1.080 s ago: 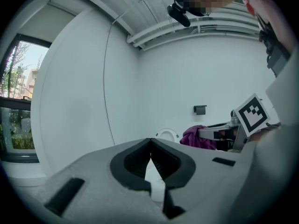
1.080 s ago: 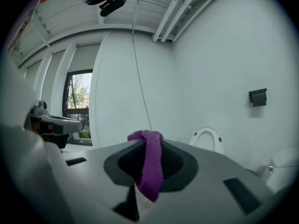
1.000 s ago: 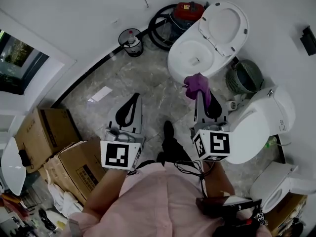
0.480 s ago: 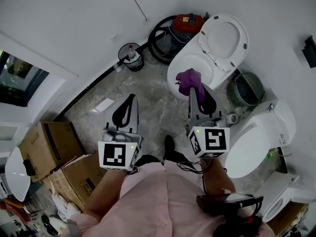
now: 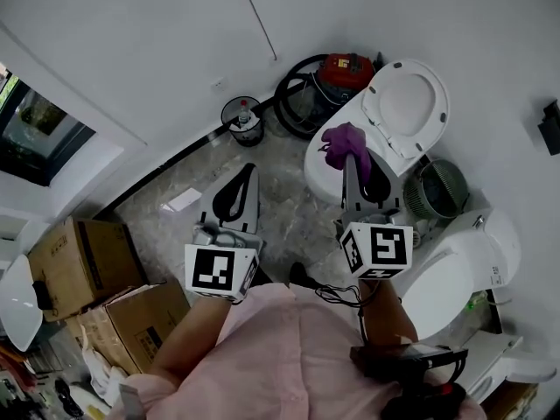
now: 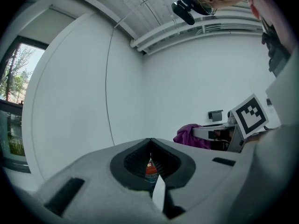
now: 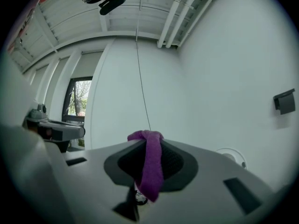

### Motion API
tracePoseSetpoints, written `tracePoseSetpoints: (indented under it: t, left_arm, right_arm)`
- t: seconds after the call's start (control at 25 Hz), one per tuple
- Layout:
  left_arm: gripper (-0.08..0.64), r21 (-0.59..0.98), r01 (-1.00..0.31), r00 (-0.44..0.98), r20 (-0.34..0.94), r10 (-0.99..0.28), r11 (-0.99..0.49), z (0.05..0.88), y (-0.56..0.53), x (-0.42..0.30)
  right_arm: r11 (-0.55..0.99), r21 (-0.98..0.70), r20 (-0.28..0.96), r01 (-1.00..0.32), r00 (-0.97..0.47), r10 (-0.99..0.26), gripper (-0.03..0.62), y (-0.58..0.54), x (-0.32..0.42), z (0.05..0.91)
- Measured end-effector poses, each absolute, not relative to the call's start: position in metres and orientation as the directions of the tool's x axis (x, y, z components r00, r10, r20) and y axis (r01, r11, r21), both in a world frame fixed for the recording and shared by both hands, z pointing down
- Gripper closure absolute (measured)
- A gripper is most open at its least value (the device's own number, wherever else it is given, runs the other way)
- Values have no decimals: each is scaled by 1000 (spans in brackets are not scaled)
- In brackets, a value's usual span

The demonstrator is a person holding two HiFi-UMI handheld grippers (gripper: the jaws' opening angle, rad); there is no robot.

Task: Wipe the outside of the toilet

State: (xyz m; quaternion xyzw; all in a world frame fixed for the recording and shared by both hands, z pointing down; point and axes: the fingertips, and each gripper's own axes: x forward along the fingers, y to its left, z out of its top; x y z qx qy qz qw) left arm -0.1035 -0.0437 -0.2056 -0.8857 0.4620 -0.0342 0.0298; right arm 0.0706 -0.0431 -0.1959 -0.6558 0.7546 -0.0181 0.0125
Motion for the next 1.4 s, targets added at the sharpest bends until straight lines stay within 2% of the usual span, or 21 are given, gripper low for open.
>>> tracePoseSetpoints:
  t: [0.44,1.0,1.2,1.4]
  left_arm:
    - [552,-14,-754,654,85,-752,-657,-180,-125,-138]
    - [552,41,-598,797,138,-588,-800,-140,-240,-185]
    - [552,50,-578,813,120,-570,-814,-107,-264,-179]
    - [552,35,-552,831,107,-546,-833,-43,-268,-163]
  right_arm:
    - [41,-21,38,-999,-42,-998,526,-112,32,-185]
    - [-182,6,74,-983,182,-981,526,-198,-4,-163]
    - [-194,14,94,-981,194,-976,526,-215,-6,-119]
    - [-193,10,103,-981,193,-976,526,-222,-4,-36]
